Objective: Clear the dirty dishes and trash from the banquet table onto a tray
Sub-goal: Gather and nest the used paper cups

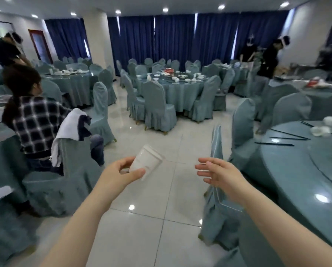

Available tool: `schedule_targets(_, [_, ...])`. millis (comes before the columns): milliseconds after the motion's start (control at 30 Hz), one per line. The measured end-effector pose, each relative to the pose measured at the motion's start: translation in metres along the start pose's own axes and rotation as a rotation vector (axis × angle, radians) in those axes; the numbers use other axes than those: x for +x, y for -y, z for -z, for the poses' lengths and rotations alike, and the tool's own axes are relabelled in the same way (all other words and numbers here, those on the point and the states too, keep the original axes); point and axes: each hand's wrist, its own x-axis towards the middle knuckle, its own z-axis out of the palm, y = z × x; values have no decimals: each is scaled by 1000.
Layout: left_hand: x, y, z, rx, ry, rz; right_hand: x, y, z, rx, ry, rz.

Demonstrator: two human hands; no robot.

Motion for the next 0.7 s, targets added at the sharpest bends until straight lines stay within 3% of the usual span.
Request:
schedule_targets(333, [197,-19,-138,-32,400,-97,45,3,132,5,-488,21])
schedule_targets(700, [377,-33,-268,-103,535,-118,182,-2,239,18,-640,-19])
